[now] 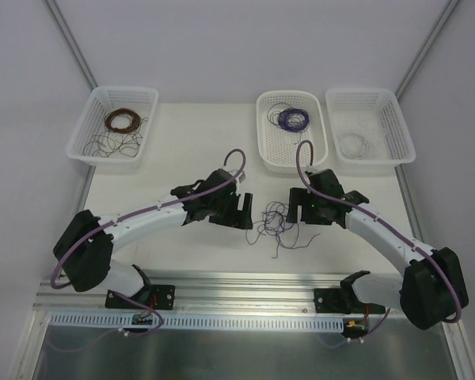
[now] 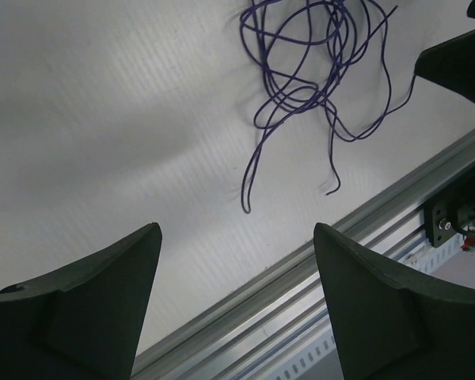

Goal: Untangle the cables

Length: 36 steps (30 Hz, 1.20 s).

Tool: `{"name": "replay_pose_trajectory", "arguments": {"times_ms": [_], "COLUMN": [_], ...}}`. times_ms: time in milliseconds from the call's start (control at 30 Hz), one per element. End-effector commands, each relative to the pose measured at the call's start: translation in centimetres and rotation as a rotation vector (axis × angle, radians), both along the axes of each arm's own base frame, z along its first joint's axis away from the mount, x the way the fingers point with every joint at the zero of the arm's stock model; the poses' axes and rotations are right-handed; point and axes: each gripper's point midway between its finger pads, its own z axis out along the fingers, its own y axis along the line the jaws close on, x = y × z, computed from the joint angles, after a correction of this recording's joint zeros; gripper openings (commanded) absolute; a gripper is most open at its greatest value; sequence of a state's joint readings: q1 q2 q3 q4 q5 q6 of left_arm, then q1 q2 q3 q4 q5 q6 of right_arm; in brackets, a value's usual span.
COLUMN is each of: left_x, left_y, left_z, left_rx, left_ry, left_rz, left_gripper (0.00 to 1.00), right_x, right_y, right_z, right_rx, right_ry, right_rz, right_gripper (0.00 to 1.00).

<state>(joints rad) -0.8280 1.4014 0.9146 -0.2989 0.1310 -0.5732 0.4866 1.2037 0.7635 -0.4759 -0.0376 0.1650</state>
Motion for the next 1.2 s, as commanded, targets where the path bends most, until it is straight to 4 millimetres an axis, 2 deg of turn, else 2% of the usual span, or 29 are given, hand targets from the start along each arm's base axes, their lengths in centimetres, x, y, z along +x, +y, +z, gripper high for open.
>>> {"name": "replay_pose_trajectory", "arguments": {"times_ms": [0, 33, 100, 133, 200, 300, 333, 433, 467, 533, 567, 600, 700, 800, 833, 900, 933, 967, 1000, 1033, 1067, 1133, 1167], "left_x": [1.4, 1.1, 1.1, 0.9, 0.4, -0.1, -0.1, -0.4, -0.4, -0.5, -0.5, -0.4, -0.5, -0.6, -0.6, -0.5, -0.3, -0.2, 0.1, 0.2, 0.3, 1.1, 1.2], "left_y": [-3.5, -4.1, -5.1, -5.5, -6.4, -7.1, -7.1, -6.9, -6.9, -6.8, -6.7, -6.7, -6.5, -6.3, -6.2, -5.8, -5.4, -4.9, -4.8, -3.7, -3.3, -2.0, -1.1], "left_z": [1.2, 0.0, -0.2, -1.0, -1.3, -2.0, -2.4, -2.6, -2.4, -1.8, -1.7, -1.3, 0.1, 2.7, 4.2, 5.8, 7.5, 8.2, 9.8, 10.7, 11.5, 14.3, 14.8], "left_rx": [-0.014, 0.009, 0.012, 0.026, 0.027, 0.042, 0.049, 0.051, 0.047, 0.039, 0.037, 0.03, 0.004, -0.039, -0.063, -0.078, -0.088, -0.082, -0.094, -0.069, -0.07, -0.078, -0.064], "left_ry": [-0.074, -0.055, -0.045, -0.026, -0.016, -0.012, -0.005, 0.006, 0.001, -0.008, -0.013, -0.022, -0.042, -0.077, -0.105, -0.135, -0.175, -0.193, -0.225, -0.251, -0.263, -0.323, -0.326], "left_rz": [-0.057, -0.075, -0.094, -0.103, -0.129, -0.151, -0.151, -0.152, -0.15, -0.148, -0.146, -0.144, -0.14, -0.137, -0.134, -0.132, -0.128, -0.122, -0.115, -0.105, -0.102, -0.07, -0.058], "left_gripper": [0.76, 0.75, 0.71, 0.7, 0.67, 0.57, 0.5, 0.39, 0.28, 0.19, 0.11, 0.1, 0.03, 0.01, 0.01, 0.0, 0.0, 0.0, 0.0, 0.0, 0.0, 0.0, 0.0], "right_x": [0.7, 0.7, 0.8, 0.6, 0.9, 1.1, 1.1, 1.2, 1.2, 1.2, 1.2, 1.3, 1.3, 0.9, 1.0, 0.9, 0.9, 0.9, 0.8, 0.8, 0.8, 0.7, 0.7], "right_y": [1.5, 1.5, 1.7, 1.8, 2.0, 2.2, 2.4, 2.9, 3.0, 3.3, 3.3, 3.3, 3.1, 3.1, 3.1, 2.9, 2.8, 2.8, 2.7, 2.5, 2.4, 2.1, 1.9], "right_z": [1.1, 0.5, -0.1, -0.6, -1.4, -2.3, -2.5, -2.8, -2.9, -3.1, -3.3, -3.3, -4.2, -5.0, -5.1, -5.7, -5.8, -5.9, -6.0, -6.0, -6.0, -6.1, -6.2], "right_rx": [0.116, 0.11, 0.115, 0.116, 0.124, 0.127, 0.13, 0.15, 0.153, 0.16, 0.158, 0.158, 0.141, 0.134, 0.132, 0.121, 0.114, 0.111, 0.107, 0.1, 0.096, 0.087, 0.086], "right_ry": [-0.032, -0.014, 0.0, 0.015, 0.023, 0.039, 0.049, 0.062, 0.065, 0.075, 0.079, 0.077, 0.096, 0.129, 0.132, 0.151, 0.153, 0.158, 0.165, 0.165, 0.164, 0.171, 0.173], "right_rz": [0.006, 0.01, 0.01, 0.012, 0.011, 0.01, 0.012, 0.022, 0.025, 0.031, 0.03, 0.028, 0.018, 0.018, 0.014, 0.003, -0.001, -0.005, -0.01, -0.016, -0.019, -0.025, -0.032], "right_gripper": [0.85, 0.85, 0.84, 0.84, 0.83, 0.82, 0.81, 0.8, 0.79, 0.77, 0.77, 0.76, 0.73, 0.65, 0.56, 0.45, 0.35, 0.31, 0.26, 0.18, 0.15, 0.1, 0.08]}}
